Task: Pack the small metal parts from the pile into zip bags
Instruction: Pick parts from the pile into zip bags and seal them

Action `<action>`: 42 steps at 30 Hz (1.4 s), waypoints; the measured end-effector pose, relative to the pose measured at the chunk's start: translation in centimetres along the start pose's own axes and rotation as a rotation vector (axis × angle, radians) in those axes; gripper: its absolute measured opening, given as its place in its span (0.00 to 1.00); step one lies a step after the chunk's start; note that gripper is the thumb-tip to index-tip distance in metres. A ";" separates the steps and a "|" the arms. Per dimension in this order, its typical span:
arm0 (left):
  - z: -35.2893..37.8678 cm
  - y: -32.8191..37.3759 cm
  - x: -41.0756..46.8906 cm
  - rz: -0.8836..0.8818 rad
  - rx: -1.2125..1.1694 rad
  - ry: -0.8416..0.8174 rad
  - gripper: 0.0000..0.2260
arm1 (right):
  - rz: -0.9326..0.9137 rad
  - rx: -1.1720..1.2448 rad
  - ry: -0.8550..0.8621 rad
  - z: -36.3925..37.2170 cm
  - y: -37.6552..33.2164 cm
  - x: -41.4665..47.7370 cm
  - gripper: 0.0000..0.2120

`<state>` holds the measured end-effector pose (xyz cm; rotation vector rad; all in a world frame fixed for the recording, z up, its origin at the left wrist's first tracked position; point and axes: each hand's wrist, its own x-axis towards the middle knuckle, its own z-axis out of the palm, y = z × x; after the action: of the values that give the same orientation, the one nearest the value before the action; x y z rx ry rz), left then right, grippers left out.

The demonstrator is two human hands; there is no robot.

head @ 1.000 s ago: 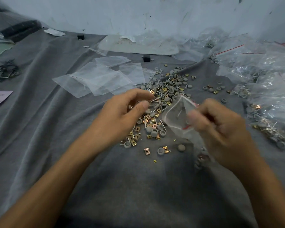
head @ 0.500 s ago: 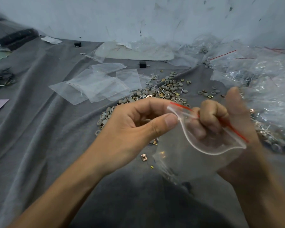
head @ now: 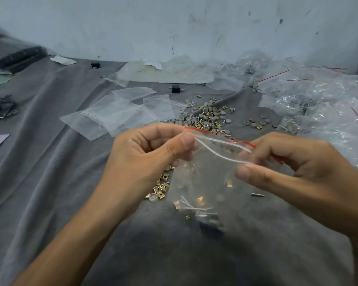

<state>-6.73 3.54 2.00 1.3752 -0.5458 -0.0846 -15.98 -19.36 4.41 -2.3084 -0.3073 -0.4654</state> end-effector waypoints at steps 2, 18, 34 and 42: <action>0.1 0.1 -0.1 0.030 -0.008 0.013 0.06 | 0.001 0.079 0.036 0.0 -0.2 0.1 0.15; 2.9 0.4 -2.4 0.252 0.164 0.116 0.03 | -0.121 -0.130 0.206 2.1 -3.4 0.7 0.09; 1.6 0.2 -2.0 0.263 0.268 -0.089 0.05 | -0.180 -0.280 0.256 2.9 -4.2 0.9 0.04; 1.8 0.3 -2.2 0.324 0.317 -0.051 0.03 | -0.151 -0.267 0.274 2.1 -3.6 0.8 0.02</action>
<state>-9.46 2.76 1.70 1.5753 -0.8448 0.2389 -16.06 -15.25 5.64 -2.4462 -0.3002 -0.9384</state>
